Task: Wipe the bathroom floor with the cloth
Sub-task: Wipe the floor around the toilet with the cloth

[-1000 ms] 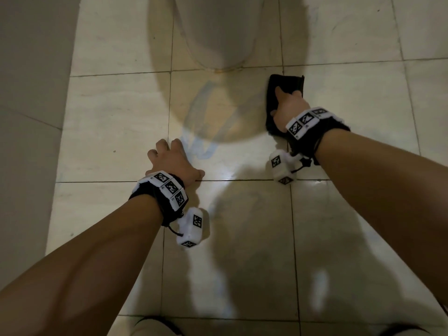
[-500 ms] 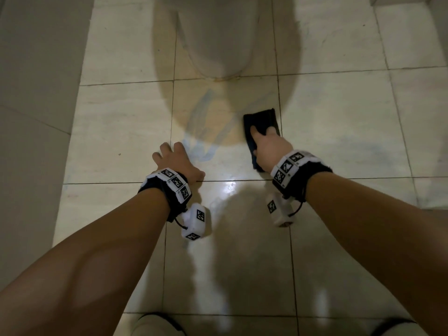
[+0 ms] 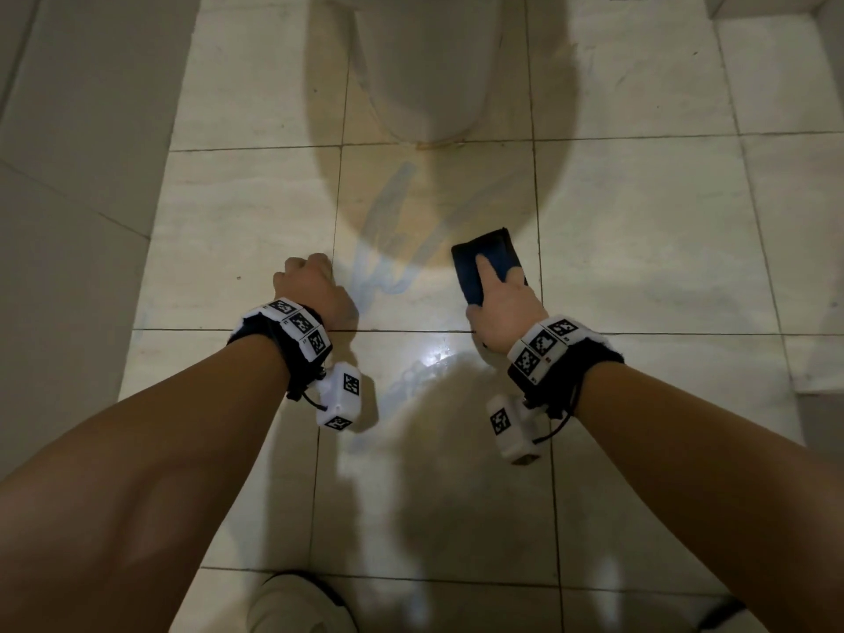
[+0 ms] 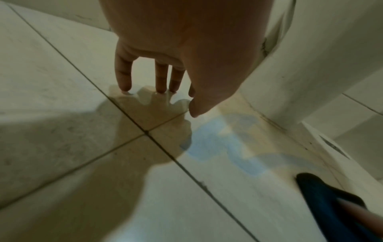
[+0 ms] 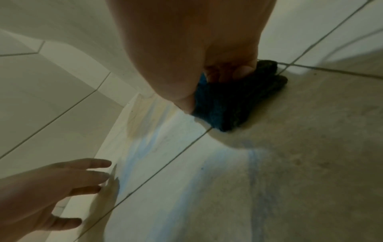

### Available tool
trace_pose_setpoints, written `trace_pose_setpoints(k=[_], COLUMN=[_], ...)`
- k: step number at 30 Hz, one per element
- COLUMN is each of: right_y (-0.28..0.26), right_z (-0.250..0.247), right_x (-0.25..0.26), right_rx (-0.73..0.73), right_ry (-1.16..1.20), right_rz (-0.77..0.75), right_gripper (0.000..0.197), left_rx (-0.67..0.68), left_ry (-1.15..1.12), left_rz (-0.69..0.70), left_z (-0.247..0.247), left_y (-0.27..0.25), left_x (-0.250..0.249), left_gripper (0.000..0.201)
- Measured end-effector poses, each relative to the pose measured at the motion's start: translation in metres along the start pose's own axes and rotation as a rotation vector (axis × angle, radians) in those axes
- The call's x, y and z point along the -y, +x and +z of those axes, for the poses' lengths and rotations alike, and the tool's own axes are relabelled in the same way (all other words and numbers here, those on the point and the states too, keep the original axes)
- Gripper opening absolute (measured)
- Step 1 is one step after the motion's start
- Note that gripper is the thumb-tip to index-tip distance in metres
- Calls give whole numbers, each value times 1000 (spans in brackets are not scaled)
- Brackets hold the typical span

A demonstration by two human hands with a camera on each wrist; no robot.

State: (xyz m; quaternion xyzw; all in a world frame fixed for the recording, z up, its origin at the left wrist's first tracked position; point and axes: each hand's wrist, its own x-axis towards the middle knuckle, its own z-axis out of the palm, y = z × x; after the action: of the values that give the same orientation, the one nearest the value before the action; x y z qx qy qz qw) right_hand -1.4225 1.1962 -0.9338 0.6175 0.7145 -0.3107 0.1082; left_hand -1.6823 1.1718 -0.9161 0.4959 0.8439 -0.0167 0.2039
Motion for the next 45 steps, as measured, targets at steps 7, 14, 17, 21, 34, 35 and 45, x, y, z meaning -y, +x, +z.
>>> trace_pose_setpoints(k=[7, 14, 17, 21, 34, 35, 45], right_y=[19, 64, 89, 113, 107, 102, 42], right_z=[-1, -43, -59, -77, -73, -68, -15], right_x=[-2, -20, -25, -31, 2, 11, 57], right_rx=[-140, -251, -296, -349, -152, -129, -50], right_ry=[-50, -4, 2, 29, -189, -203, -338], right_rz=[2, 90, 157, 225, 114, 67, -306], right_gripper=[59, 61, 60, 57, 70, 73, 75], left_rx=[-102, 9, -13, -37, -31, -26, 51], left_ry=[25, 100, 96, 112, 159, 163, 223], left_rz=[-42, -89, -81, -94, -91, -88, -43], left_z=[-2, 17, 22, 29, 34, 33, 21], left_y=[13, 41, 44, 46, 50, 50, 46], left_x=[22, 42, 45, 52, 50, 49, 44], left_gripper=[41, 70, 72, 76, 66, 67, 73])
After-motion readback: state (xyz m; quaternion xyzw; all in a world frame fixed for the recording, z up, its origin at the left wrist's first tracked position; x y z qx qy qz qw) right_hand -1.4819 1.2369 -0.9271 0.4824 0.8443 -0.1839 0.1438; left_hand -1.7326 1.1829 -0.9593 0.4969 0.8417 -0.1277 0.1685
